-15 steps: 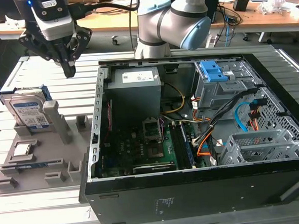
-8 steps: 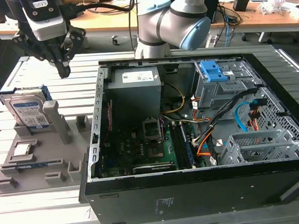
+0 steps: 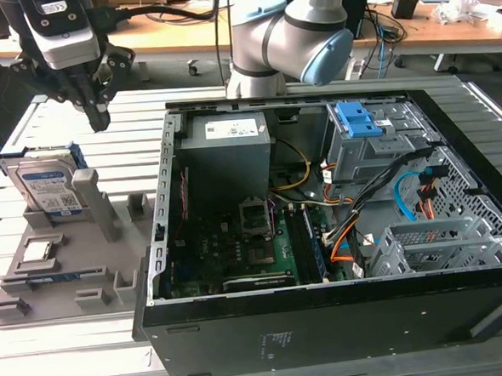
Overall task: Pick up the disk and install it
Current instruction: 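Reach for the disk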
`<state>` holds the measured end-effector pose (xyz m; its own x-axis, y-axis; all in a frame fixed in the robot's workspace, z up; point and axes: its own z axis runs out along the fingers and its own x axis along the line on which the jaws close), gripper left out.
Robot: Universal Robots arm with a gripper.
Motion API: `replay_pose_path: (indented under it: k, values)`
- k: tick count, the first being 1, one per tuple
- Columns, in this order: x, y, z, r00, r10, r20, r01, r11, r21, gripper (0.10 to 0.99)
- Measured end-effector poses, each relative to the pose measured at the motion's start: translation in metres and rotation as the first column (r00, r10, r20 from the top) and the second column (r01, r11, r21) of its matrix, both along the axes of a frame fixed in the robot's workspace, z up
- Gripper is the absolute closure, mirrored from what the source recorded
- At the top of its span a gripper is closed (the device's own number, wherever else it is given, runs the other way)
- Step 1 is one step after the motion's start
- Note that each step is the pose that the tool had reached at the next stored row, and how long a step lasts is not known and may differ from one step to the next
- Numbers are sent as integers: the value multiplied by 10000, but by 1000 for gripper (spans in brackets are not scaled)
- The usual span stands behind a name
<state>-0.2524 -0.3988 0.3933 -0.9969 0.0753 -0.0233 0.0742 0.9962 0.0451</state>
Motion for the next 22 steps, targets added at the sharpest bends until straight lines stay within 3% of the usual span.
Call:
replay_pose_path:
  k: [22]
  values:
    - [-296,0,0,10000,-1,0,1,10000,0,984]
